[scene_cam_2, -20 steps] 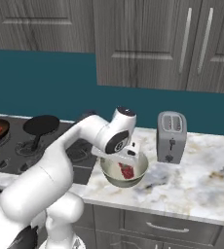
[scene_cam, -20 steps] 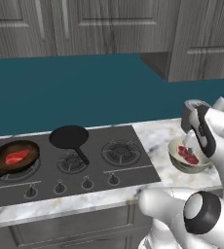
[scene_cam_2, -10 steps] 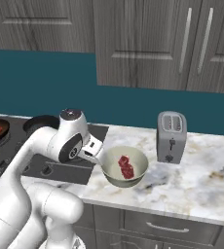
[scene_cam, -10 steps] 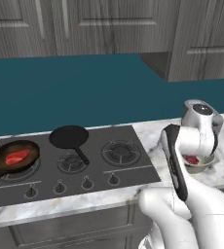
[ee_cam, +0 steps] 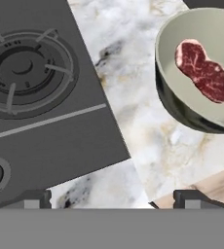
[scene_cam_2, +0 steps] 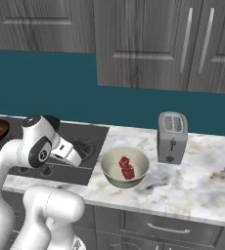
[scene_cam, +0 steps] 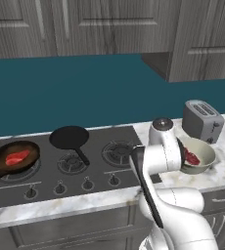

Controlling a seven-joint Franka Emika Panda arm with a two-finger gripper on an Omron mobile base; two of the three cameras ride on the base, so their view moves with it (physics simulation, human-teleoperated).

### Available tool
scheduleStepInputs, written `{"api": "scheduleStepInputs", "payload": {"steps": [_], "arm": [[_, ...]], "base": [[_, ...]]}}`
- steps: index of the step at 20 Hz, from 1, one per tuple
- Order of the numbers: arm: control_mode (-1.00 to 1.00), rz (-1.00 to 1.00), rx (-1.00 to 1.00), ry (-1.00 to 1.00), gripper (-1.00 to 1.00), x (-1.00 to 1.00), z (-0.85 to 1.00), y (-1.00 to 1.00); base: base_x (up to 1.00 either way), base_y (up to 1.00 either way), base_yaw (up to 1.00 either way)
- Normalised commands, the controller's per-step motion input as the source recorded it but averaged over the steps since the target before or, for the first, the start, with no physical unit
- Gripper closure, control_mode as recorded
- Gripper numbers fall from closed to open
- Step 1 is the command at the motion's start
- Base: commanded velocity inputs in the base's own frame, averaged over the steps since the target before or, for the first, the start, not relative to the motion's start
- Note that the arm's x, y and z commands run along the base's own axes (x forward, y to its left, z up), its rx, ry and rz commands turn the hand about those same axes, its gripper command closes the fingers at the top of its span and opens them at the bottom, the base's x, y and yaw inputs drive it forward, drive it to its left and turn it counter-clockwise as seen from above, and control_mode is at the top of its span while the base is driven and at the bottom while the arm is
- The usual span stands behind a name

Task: Place one of the steaks on the plate and the other in the bowl. Then place the bowl in the fridge.

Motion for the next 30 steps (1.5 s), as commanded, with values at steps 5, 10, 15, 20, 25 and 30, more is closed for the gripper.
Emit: {"api": "scheduleStepInputs", "payload": {"steps": [5, 10, 15, 20, 25, 30], "arm": [[-1.00, 0.00, 0.01, 0.00, -1.00, 0.01, -0.02, 0.01], [-1.00, 0.00, 0.00, 0.00, -1.00, 0.00, 0.00, 0.00], [-1.00, 0.00, 0.00, 0.00, -1.00, 0.00, 0.00, 0.01], [1.00, 0.01, 0.00, 0.00, -1.00, 0.00, 0.00, 0.01], [1.00, 0.00, 0.00, 0.00, -1.00, 0.00, 0.00, 0.00], [1.00, 0.00, 0.00, 0.00, -1.00, 0.00, 0.00, 0.00]], "base": [[0.00, 0.00, 0.00], [0.00, 0.00, 0.00], [0.00, 0.00, 0.00], [0.00, 0.41, 0.00], [0.00, 0.92, -0.01], [0.00, 0.89, 0.00]]}}
